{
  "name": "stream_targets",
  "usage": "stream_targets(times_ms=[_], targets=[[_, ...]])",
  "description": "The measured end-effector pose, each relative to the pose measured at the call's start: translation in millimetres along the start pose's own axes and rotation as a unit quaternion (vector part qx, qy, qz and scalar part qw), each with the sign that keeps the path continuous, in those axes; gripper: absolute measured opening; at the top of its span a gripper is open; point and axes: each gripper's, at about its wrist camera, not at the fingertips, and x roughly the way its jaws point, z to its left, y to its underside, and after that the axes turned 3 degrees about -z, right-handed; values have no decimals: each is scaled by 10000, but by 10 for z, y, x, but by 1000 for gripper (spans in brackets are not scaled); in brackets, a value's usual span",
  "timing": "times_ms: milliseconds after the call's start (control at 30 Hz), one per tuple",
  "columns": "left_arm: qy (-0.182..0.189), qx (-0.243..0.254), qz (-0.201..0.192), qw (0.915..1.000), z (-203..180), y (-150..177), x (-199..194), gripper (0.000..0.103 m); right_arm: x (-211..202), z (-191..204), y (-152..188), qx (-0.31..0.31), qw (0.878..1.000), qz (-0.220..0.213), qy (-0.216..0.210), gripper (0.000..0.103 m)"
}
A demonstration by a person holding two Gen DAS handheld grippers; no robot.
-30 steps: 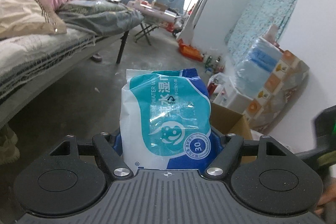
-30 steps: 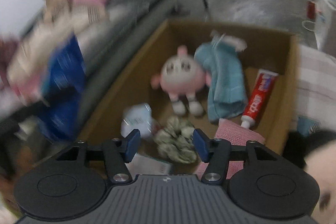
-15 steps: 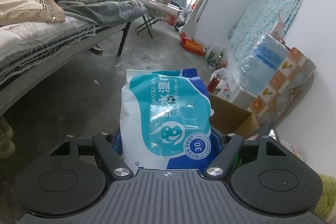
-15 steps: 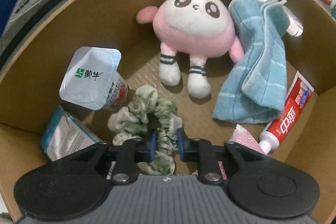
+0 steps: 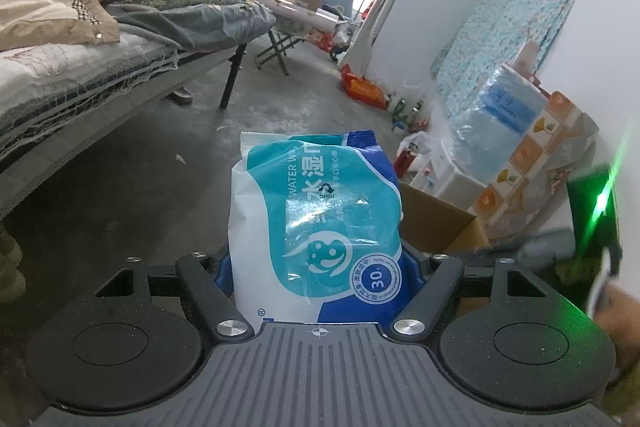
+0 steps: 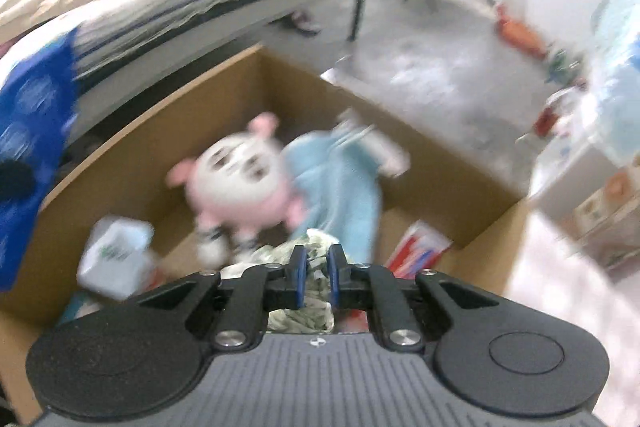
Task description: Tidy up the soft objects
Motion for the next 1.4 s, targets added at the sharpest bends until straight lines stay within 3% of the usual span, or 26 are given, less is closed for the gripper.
stream_targets(times_ms=[300, 433, 533, 633, 800, 1000, 1100, 1200, 1400], targets=[[84, 69, 30, 9999, 20, -5, 46, 74, 539, -190, -377, -344, 9927, -361, 1094, 0], [65, 86, 52, 9999, 25, -5, 74, 74, 734, -227, -412, -314, 9916, -295, 1221, 0], [66, 67, 89, 9999, 31, -8, 88, 74, 711, -255, -380, -53, 9949, -220, 981, 0], [69, 85, 80, 9999, 27, -17, 86, 74, 586, -252, -321, 154, 9989, -48, 440, 0], [81, 93, 52, 9999, 27, -21, 83, 74, 646, -177, -240, 323, 9974, 556, -339, 0], [46, 90, 90, 9999, 25, -14, 76, 74, 963, -232, -304, 513, 9958, 760, -53, 0], [63, 144, 134, 9998, -7, -12, 50, 74, 738, -332, -275, 778, 9955, 467, -267, 0], [174, 244, 210, 9993, -77, -21, 1, 74, 213, -361, -115, 955, 9938, -48, -566, 0], [728, 354, 707, 9942, -360, 21, 8, 74, -952, -444, 534, 1475, 9779, -1008, -1081, 0]])
